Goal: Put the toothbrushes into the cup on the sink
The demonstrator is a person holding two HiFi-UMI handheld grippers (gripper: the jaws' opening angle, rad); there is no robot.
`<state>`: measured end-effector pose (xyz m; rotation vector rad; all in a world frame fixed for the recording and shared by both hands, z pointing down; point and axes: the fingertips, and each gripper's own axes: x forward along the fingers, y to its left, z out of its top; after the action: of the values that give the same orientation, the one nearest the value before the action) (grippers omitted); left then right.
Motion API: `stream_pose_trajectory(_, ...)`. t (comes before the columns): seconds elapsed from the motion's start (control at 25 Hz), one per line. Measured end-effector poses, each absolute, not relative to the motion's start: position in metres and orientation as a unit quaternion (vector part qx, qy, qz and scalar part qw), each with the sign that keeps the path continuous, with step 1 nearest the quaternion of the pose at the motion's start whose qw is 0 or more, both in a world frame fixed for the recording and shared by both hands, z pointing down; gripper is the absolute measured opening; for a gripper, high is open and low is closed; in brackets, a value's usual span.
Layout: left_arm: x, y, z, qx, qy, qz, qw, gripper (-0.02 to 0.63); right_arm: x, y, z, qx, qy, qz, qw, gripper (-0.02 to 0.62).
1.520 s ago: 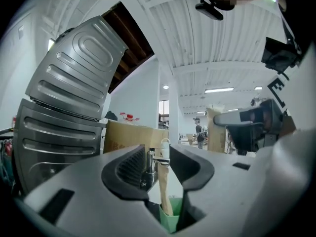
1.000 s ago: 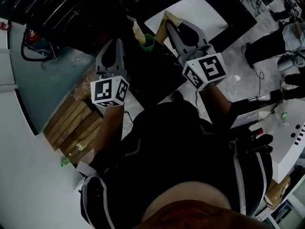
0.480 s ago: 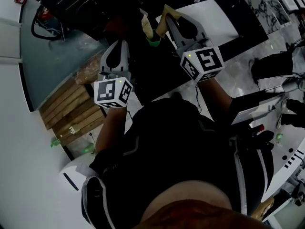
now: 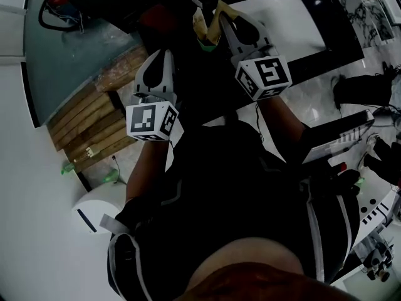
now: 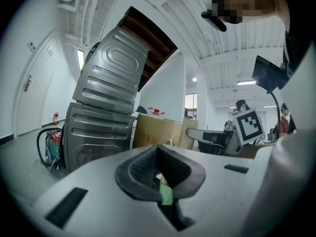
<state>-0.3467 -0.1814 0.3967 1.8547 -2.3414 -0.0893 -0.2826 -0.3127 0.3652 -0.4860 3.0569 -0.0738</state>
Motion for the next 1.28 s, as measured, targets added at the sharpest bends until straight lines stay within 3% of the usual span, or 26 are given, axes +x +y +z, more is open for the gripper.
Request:
stream_pose_trajectory(0.72, -0.334, -0.179, 0.424, 0.618, -0.78, -0.013, 0.1, 0.006, -0.292, -0.313, 0.441, -0.15, 0.988, -0.017, -0.026, 0.052)
stream_pose_trajectory(1.28, -0.323, -0.182, 0.426, 0.606, -0.789, -0.01, 0.098, 0.006, -0.294, -0.32, 0.453, -0.136, 0.99, 0.001, -0.044, 0.052)
